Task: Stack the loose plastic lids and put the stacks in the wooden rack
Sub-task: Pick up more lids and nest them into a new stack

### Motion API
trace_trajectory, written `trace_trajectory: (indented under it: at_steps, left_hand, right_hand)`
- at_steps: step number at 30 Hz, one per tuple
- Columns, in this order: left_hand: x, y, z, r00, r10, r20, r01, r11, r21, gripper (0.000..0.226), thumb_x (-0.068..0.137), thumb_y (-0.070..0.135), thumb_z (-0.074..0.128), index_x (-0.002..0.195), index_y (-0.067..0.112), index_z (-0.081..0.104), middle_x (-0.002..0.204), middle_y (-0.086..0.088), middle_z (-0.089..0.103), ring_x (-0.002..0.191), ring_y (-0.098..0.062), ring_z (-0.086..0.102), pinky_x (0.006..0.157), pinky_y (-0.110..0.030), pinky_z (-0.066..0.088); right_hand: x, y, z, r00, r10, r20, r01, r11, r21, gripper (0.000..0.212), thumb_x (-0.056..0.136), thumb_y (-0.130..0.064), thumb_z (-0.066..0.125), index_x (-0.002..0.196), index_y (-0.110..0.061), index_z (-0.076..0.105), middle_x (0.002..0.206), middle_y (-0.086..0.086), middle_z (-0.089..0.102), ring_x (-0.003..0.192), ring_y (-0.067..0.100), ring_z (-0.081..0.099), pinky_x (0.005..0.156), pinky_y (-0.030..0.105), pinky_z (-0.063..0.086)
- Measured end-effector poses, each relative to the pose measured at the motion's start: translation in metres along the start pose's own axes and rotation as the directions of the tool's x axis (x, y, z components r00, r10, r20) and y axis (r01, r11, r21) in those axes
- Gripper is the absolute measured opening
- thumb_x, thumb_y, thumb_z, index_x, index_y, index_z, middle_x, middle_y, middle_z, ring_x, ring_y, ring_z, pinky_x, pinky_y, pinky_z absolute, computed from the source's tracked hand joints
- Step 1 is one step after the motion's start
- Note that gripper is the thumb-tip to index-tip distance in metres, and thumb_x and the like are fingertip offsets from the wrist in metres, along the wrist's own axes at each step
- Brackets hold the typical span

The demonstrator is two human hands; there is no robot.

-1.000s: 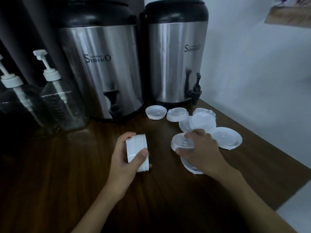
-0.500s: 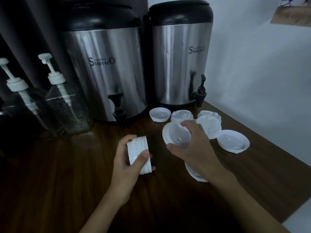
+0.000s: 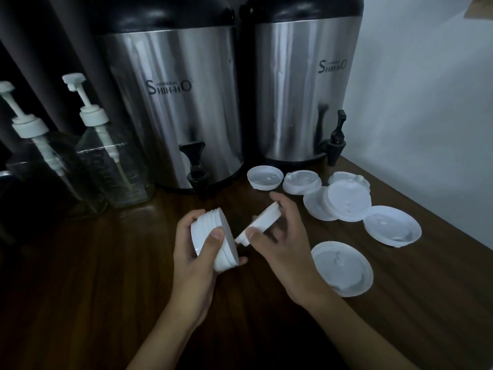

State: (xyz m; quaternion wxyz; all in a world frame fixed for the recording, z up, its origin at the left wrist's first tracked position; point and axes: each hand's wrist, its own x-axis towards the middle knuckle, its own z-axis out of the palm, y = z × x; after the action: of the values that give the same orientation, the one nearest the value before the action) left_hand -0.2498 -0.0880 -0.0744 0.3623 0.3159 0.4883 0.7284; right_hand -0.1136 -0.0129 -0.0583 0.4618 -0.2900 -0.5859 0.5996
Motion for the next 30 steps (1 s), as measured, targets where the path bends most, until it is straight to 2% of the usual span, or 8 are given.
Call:
trace_trajectory:
  at_steps: [3,8,12,16,20,24,26,30]
  left_hand:
    - [0.001,0.0,0.0,1.0,-0.009,-0.005,0.009,1.0,-0.003,0.054,0.07,0.047,0.079,0.121,0.041,0.06,0.13,-0.005,0.055,0.115,-0.037,0.065,0.069,-0.052,0.062]
    - [0.002,0.0,-0.002,1.0,-0.025,-0.006,0.025,1.0,-0.018,0.055,0.071,0.047,0.08,0.122,0.04,0.06,0.136,-0.009,0.055,0.117,-0.042,0.064,0.07,-0.055,0.061]
    - [0.001,0.001,-0.001,1.0,-0.008,0.011,0.009,0.999,-0.039,0.047,0.077,0.041,0.077,0.121,0.038,0.06,0.128,-0.002,0.064,0.113,-0.033,0.069,0.069,-0.05,0.062]
    - [0.0,0.003,-0.001,1.0,-0.013,-0.005,0.013,0.998,-0.069,0.035,0.084,0.035,0.07,0.118,0.04,0.062,0.126,-0.004,0.064,0.11,-0.03,0.07,0.068,-0.047,0.062]
    - [0.0,0.006,0.0,0.999,-0.016,-0.034,0.013,0.998,-0.067,0.035,0.084,0.033,0.066,0.118,0.041,0.061,0.128,-0.006,0.06,0.109,-0.031,0.07,0.066,-0.044,0.062]
    - [0.001,0.005,-0.001,0.998,-0.025,-0.053,0.025,1.0,-0.014,0.039,0.08,0.039,0.069,0.118,0.042,0.059,0.133,-0.009,0.056,0.118,-0.036,0.063,0.076,-0.053,0.063]
    - [0.001,0.005,-0.001,0.999,-0.027,-0.042,0.027,1.0,-0.005,0.046,0.075,0.044,0.074,0.118,0.042,0.06,0.131,-0.007,0.058,0.116,-0.034,0.065,0.076,-0.05,0.063]
    - [0.0,0.004,-0.002,1.0,-0.02,-0.005,0.02,1.0,0.018,0.045,0.078,0.043,0.073,0.12,0.039,0.059,0.128,-0.003,0.06,0.112,-0.029,0.067,0.077,-0.05,0.063]
  right_hand:
    - [0.001,0.001,0.002,0.999,0.004,-0.032,-0.003,0.999,0.037,0.055,0.083,0.007,0.074,0.119,-0.026,0.048,0.113,0.003,0.06,0.097,-0.001,0.068,0.076,0.013,0.054]
    - [0.0,0.0,0.004,0.999,0.015,-0.033,-0.009,0.988,0.157,0.048,0.085,0.005,0.072,0.119,-0.013,0.044,0.111,0.006,0.059,0.092,-0.003,0.069,0.074,0.013,0.054]
    - [-0.004,0.004,0.007,0.998,0.008,0.057,-0.02,0.978,0.209,0.047,0.076,-0.009,0.074,0.115,-0.009,0.048,0.115,0.007,0.062,0.099,0.004,0.07,0.072,0.019,0.056]
    - [-0.005,0.008,0.005,0.99,0.046,0.132,-0.052,0.998,0.04,0.032,0.08,-0.019,0.077,0.108,-0.016,0.063,0.126,-0.008,0.062,0.114,0.008,0.064,0.077,0.023,0.057]
    - [-0.004,0.009,0.003,0.982,0.08,0.171,-0.066,0.994,-0.081,0.021,0.082,-0.032,0.075,0.103,-0.029,0.072,0.125,-0.025,0.059,0.118,-0.001,0.059,0.087,0.023,0.055]
    - [-0.004,0.01,0.004,0.971,0.081,0.227,-0.027,0.973,-0.231,0.027,0.082,-0.042,0.071,0.109,-0.038,0.072,0.132,-0.028,0.054,0.127,-0.004,0.049,0.097,0.018,0.046]
    - [-0.006,0.01,0.004,0.961,0.076,0.265,0.0,0.961,-0.276,0.028,0.084,-0.041,0.073,0.113,-0.04,0.07,0.135,-0.029,0.052,0.13,-0.005,0.044,0.098,0.015,0.041]
    - [-0.005,0.01,0.004,0.949,0.07,0.306,0.027,0.953,-0.301,0.036,0.077,-0.052,0.07,0.113,-0.047,0.066,0.132,-0.045,0.046,0.131,-0.013,0.039,0.097,0.011,0.039]
